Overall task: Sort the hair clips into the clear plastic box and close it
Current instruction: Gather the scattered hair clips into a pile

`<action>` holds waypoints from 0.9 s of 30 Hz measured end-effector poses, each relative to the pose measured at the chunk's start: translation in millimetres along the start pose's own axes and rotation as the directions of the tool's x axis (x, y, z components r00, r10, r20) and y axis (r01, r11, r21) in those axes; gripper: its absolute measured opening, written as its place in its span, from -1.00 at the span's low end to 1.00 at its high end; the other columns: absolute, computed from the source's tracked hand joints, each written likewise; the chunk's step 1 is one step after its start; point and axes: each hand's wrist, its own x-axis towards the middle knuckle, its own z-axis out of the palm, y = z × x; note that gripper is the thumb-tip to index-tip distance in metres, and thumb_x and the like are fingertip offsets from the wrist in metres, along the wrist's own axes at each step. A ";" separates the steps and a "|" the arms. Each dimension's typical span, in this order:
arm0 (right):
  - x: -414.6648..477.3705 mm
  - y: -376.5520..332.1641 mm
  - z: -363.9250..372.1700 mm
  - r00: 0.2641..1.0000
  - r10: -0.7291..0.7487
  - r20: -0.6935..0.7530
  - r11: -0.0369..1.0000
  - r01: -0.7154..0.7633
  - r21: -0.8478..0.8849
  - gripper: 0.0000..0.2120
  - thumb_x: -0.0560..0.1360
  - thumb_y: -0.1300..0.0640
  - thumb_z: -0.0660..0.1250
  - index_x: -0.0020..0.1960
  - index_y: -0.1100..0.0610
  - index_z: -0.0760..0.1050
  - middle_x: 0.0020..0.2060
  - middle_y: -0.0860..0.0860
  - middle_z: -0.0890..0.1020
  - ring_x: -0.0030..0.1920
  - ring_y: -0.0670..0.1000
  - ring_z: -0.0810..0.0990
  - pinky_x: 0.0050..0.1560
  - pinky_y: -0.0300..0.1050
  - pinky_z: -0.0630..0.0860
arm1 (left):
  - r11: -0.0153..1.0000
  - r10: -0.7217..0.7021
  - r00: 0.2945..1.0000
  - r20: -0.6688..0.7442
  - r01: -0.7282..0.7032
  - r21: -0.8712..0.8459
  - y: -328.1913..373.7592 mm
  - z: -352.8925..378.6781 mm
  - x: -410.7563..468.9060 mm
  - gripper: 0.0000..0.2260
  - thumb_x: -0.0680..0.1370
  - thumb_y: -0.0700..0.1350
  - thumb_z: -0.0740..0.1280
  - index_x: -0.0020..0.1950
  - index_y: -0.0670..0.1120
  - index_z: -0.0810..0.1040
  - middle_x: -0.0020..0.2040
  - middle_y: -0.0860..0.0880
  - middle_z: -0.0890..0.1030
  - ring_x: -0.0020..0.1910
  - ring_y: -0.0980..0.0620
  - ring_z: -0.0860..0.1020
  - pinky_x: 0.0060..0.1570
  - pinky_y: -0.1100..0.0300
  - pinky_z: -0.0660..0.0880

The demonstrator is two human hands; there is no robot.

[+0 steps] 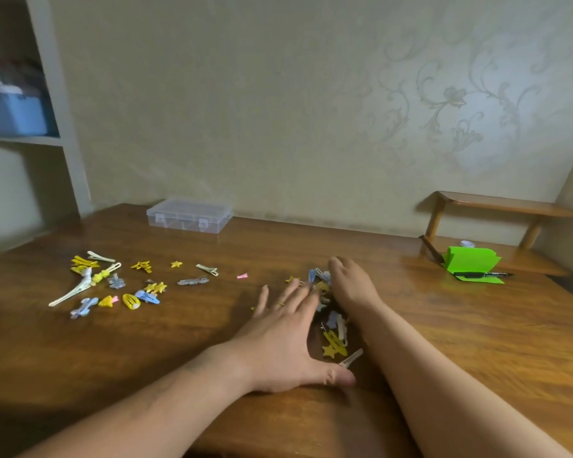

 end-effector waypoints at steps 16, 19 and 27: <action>-11.3 14.0 -16.3 0.924 -0.211 0.320 0.977 0.206 0.049 -0.20 0.60 -0.51 -0.05 0.58 -0.02 0.42 0.47 -0.06 0.50 0.52 -0.01 0.42 0.51 -0.06 0.29 | 0.992 -0.124 0.964 -0.236 0.115 -0.049 -35.6 -13.5 42.8 -0.26 0.60 0.53 0.00 0.69 0.19 0.21 0.77 0.05 0.10 0.76 0.00 -0.09 0.67 -0.34 -0.21; -10.7 14.2 -3.8 0.904 -0.252 0.346 0.938 0.316 -0.144 -0.04 0.46 -0.63 -0.06 0.65 -0.06 0.31 0.57 -0.07 0.39 0.60 0.01 0.31 0.60 0.04 0.21 | 0.928 -0.370 0.878 -0.302 0.365 -0.076 -76.8 -27.6 34.8 -0.28 0.61 0.53 -0.04 0.67 0.21 0.28 0.76 0.01 0.13 0.76 -0.08 -0.05 0.66 -0.37 -0.19; -9.3 -20.1 38.8 0.884 -0.304 0.355 0.885 0.400 -0.239 -0.23 0.57 -0.50 0.10 0.63 -0.08 0.32 0.59 -0.08 0.37 0.58 0.05 0.35 0.57 0.06 0.29 | 0.894 -0.446 0.872 -0.204 0.424 -0.143 -123.4 -31.8 21.7 -0.42 0.73 0.31 -0.05 0.67 0.11 0.33 0.69 0.00 0.34 0.69 -0.07 0.23 0.66 -0.17 0.14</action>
